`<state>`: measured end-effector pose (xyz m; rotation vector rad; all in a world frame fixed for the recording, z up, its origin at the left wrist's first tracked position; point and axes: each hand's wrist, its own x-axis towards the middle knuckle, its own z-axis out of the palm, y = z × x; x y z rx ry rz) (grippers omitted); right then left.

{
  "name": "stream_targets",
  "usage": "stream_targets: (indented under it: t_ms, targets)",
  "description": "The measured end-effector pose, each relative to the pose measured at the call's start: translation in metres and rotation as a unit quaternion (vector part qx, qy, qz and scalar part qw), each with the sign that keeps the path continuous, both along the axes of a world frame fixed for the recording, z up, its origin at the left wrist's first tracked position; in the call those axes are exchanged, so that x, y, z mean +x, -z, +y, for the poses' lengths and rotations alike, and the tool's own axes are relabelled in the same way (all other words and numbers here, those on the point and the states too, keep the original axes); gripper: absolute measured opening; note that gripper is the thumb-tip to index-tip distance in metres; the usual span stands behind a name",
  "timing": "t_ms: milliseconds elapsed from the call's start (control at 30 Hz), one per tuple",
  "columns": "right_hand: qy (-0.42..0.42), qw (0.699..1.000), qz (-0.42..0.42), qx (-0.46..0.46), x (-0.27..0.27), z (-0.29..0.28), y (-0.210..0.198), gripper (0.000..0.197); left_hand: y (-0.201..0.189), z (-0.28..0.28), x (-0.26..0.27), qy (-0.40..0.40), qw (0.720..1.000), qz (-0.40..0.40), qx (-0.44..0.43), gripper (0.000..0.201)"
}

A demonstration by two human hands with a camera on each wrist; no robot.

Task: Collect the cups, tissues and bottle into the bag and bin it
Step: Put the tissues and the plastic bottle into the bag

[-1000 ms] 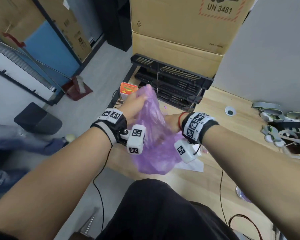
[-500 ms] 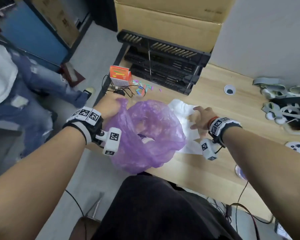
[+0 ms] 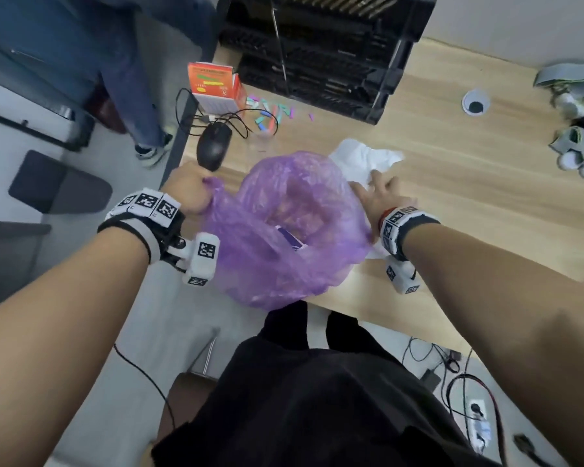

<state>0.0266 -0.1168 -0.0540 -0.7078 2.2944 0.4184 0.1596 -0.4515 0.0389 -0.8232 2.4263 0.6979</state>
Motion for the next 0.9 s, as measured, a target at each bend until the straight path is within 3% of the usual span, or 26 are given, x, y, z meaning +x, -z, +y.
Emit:
stream_targets:
  t_ms: [133, 267, 400, 500, 567, 667, 733, 800, 900]
  targets:
    - [0.061, 0.996, -0.006, -0.059, -0.006, 0.017, -0.006, 0.067, -0.002, 0.008, 0.0, -0.044, 0.996, 0.02, 0.073, 0.023]
    - [0.117, 0.991, -0.045, -0.043, -0.025, 0.032, -0.025, 0.031, -0.002, 0.013, -0.004, -0.045, 0.995, 0.012, 0.092, 0.025]
    - [0.187, 0.98, -0.074, 0.001, -0.044, 0.05, -0.047, 0.038, -0.008, 0.02, -0.008, -0.055, 0.994, 0.028, 0.089, 0.027]
    - [0.202, 0.978, -0.041, 0.046, -0.068, 0.092, -0.025, 0.052, -0.018, 0.025, -0.013, -0.068, 0.992, 0.032, 0.099, 0.035]
    - [0.241, 0.97, 0.004, 0.023, -0.083, 0.107, -0.031, 0.041, -0.026, 0.033, -0.019, -0.048, 0.992, 0.026, 0.116, 0.046]
    - [0.302, 0.946, 0.063, -0.097, -0.09, 0.081, -0.097, 0.024, -0.044, 0.056, -0.026, -0.032, 0.983, 0.04, 0.174, 0.052]
    - [0.29, 0.931, 0.037, -0.218, -0.089, 0.058, -0.127, 0.017, -0.051, 0.072, -0.028, -0.047, 0.972, 0.045, 0.227, 0.042]
    - [0.261, 0.913, -0.045, -0.309, -0.072, 0.028, -0.151, 0.015, -0.053, 0.085, -0.029, -0.108, 0.955, 0.055, 0.271, 0.033]
    - [0.165, 0.922, -0.184, -0.296, -0.039, -0.012, -0.157, 0.017, -0.051, 0.095, -0.025, -0.268, 0.899, 0.088, 0.335, 0.021]
